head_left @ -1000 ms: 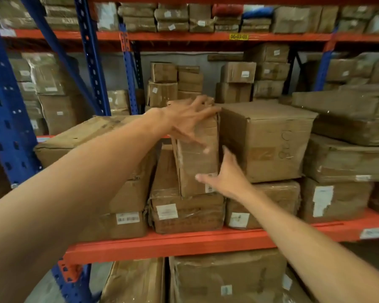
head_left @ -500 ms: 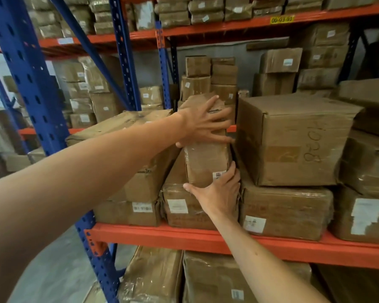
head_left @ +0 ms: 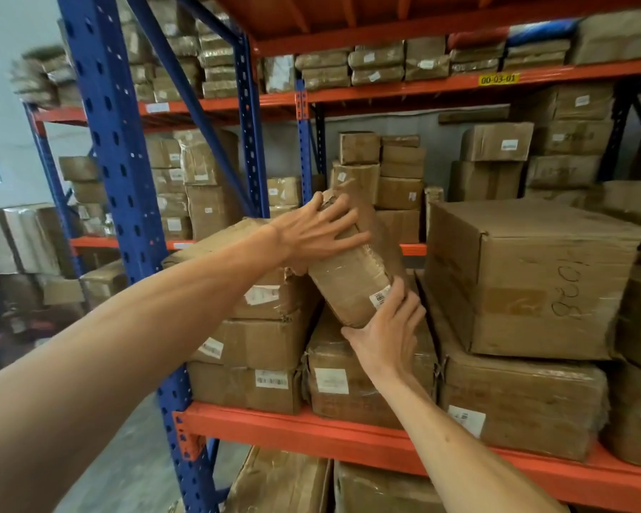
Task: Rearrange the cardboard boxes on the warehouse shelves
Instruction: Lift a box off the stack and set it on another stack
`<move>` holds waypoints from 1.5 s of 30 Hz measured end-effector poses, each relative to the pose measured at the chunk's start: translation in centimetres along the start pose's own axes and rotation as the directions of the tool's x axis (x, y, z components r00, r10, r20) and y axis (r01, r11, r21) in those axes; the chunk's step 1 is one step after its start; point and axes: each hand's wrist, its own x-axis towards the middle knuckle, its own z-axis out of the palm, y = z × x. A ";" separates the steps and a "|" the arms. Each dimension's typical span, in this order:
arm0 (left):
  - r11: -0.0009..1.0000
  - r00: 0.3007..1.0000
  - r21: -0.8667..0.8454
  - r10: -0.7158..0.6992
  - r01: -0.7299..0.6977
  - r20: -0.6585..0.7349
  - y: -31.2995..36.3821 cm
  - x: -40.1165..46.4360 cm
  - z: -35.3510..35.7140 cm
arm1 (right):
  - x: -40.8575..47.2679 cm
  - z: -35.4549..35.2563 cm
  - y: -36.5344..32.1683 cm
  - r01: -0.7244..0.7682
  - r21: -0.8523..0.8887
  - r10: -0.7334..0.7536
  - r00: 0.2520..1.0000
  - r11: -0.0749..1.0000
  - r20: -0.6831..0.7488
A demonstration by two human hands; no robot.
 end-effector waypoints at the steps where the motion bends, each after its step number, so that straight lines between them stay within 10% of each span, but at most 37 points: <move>1: 1.000 1.000 -0.010 -0.025 0.025 -0.014 -0.5 -0.5 0.5 | 0.6 -0.1 -0.6 0.022 -0.010 -0.022 1.000 1.000 -0.011; 10: 0.867 0.904 -0.317 -0.422 0.384 -0.061 -5.6 -8.2 5.4 | 8.0 -3.4 -9.4 0.426 -0.214 -0.405 0.904 0.879 0.137; 19: 0.497 0.736 -0.630 -0.652 0.596 0.182 -3.6 -18.2 14.3 | 8.1 0.4 -20.0 0.699 -0.325 -0.588 0.714 0.638 0.381; 33: 0.595 0.794 -0.599 -0.596 0.536 0.119 -3.7 -17.4 15.8 | 8.7 1.1 -19.6 0.692 -0.390 -0.570 0.722 0.608 0.391; 38: 0.753 0.816 -0.346 -0.573 0.560 0.075 -4.1 -18.1 15.6 | 8.0 1.0 -19.1 0.691 -0.343 -0.569 0.721 0.637 0.396; 45: 0.686 0.808 -0.447 -0.562 0.574 0.175 -4.1 -17.5 14.0 | 7.7 -0.5 -17.5 0.710 -0.306 -0.612 0.703 0.634 0.362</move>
